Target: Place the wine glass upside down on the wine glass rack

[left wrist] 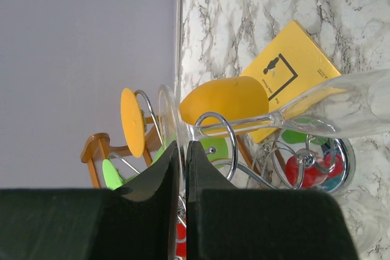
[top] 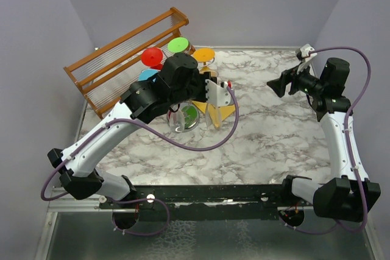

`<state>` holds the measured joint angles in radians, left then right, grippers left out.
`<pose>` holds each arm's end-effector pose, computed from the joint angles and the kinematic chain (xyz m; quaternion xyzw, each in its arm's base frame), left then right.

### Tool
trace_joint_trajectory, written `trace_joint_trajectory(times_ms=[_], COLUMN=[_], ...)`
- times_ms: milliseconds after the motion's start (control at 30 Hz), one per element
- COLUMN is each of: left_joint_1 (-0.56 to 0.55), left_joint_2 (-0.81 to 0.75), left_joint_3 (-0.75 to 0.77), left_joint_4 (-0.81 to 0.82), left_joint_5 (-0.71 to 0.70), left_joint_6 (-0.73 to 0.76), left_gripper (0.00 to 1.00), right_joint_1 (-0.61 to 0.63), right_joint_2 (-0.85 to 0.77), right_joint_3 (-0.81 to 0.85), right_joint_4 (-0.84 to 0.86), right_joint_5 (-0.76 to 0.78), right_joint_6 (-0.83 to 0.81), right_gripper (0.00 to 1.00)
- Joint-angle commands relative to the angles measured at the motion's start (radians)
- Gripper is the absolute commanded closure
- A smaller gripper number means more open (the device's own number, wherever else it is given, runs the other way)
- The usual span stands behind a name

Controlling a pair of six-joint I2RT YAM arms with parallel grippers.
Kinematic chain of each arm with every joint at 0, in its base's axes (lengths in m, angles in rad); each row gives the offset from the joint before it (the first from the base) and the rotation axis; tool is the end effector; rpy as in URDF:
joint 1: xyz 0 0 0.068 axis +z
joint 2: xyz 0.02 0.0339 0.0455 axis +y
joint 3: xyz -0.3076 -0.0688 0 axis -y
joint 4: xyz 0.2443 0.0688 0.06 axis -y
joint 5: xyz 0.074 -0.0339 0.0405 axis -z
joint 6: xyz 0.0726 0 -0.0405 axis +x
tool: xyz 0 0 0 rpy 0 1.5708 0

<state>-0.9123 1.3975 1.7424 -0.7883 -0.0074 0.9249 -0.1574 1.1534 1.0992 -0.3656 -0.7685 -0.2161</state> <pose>0.1895 -0.2441 0.4927 0.6706 0.5146 0.0065 0.5343 0.2625 0.0094 0.3899 -0.2268 0.7714 0.2153 0.5542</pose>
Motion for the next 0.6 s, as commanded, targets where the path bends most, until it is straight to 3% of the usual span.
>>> trace_joint_trajectory(times_ms=[0, 567], left_joint_1=[-0.005, -0.005], left_joint_2=[-0.001, 0.012], left_joint_3=[-0.013, -0.045], left_joint_4=[0.059, 0.088], left_joint_5=[0.016, -0.067], left_joint_6=[-0.015, -0.015], left_gripper=[0.95, 0.91], right_joint_1=[-0.002, -0.002], right_joint_2=[-0.02, -0.02], right_joint_3=[-0.009, -0.012], right_joint_4=[0.024, 0.027], right_joint_5=[0.001, 0.001], right_joint_6=[-0.02, -0.022], right_gripper=[0.27, 0.27])
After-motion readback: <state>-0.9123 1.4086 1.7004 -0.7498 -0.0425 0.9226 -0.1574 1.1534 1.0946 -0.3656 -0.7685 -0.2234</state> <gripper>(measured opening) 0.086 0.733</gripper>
